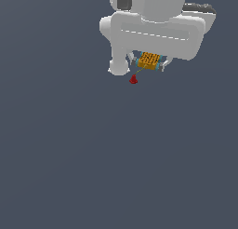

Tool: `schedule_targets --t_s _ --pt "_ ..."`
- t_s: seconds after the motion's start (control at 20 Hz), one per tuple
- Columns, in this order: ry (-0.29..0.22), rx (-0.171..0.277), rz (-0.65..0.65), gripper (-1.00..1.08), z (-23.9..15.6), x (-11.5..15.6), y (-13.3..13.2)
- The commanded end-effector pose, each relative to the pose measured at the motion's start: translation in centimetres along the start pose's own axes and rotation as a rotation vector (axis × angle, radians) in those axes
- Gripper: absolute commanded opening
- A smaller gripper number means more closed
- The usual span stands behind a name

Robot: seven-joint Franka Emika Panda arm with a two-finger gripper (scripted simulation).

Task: Pick up the object and move it to a goal position.

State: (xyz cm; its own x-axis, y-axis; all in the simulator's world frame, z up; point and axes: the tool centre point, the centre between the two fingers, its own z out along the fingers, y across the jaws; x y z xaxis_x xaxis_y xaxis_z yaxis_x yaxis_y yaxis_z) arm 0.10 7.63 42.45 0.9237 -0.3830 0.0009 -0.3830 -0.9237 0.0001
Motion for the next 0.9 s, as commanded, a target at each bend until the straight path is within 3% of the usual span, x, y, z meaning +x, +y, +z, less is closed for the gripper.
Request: schedule_targets --t_s 0.0,0.4,0.85 --pt "-0.001 0.000 0.000 -1.00 -1.7 0.1 -0.2" --pt "-0.001 0.000 0.000 -1.00 -4.7 0.5 -0.7" --pt "-0.001 0.000 0.000 -1.00 -5.6 0.7 -0.9"
